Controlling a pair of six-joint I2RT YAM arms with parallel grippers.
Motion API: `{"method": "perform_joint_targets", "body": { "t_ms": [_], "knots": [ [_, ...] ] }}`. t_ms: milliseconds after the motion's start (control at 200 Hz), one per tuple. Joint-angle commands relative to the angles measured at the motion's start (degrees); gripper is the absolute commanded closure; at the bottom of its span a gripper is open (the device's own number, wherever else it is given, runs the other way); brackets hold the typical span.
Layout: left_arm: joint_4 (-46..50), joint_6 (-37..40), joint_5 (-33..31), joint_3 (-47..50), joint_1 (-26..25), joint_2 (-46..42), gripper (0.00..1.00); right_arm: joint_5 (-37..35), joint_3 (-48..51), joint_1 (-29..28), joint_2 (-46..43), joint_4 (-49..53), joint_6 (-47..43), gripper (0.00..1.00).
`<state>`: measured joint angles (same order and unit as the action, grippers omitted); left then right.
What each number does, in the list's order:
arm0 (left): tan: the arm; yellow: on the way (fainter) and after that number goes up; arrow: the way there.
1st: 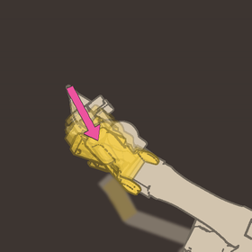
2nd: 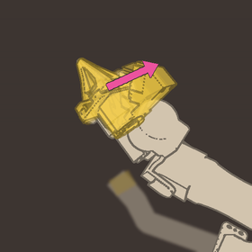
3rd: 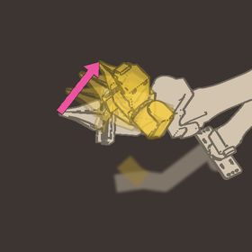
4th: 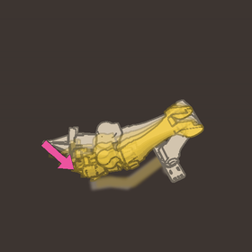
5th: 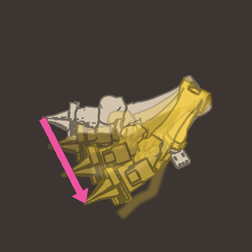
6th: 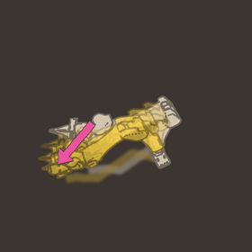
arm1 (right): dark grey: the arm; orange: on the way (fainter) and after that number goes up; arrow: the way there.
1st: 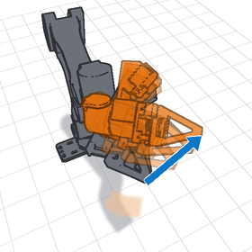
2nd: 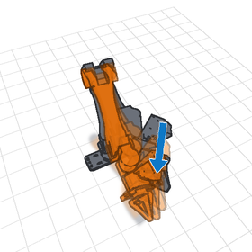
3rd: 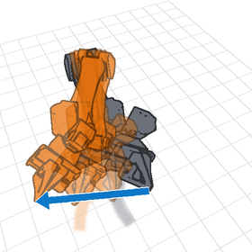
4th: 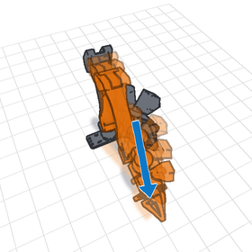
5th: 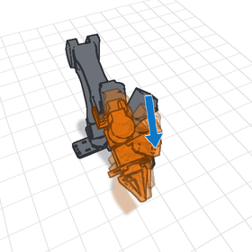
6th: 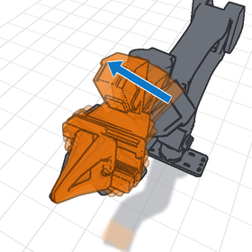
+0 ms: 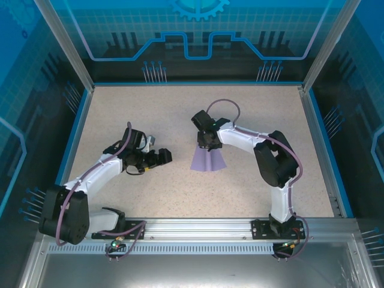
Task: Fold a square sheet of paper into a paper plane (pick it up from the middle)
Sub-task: Fold the square sheet of paper in half at the center of the table.
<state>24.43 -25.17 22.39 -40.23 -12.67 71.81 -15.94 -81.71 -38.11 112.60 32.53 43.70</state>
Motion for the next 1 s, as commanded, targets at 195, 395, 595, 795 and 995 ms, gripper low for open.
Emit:
{"method": "perform_joint_targets", "body": {
  "t_ms": [195, 395, 595, 795, 995],
  "knots": [
    [6.90, -1.70, -0.24, -5.44, -0.25, -7.72, 0.01, 19.31, 5.33, -0.64, -11.68, -14.23, 3.07, 0.72],
    [10.31, -2.72, 0.04, -9.90, 0.19, -11.56, 0.01, 36.30, 15.24, 1.54, -16.32, -31.20, 7.97, 0.73],
    [6.12, -6.21, 5.09, -9.28, 0.19, -10.71, 0.01, 45.14, 23.39, 3.72, -16.17, -38.81, 7.18, 0.72],
    [0.43, -9.58, 7.12, -6.71, -1.14, -8.63, 0.01, 47.57, 28.74, 5.68, -15.72, -37.55, 1.70, 0.70],
    [-5.77, -12.83, 6.99, -3.28, -3.99, -6.36, 0.04, 49.27, 30.89, 8.44, -14.16, -34.64, -3.56, 0.71]
  ]
}}
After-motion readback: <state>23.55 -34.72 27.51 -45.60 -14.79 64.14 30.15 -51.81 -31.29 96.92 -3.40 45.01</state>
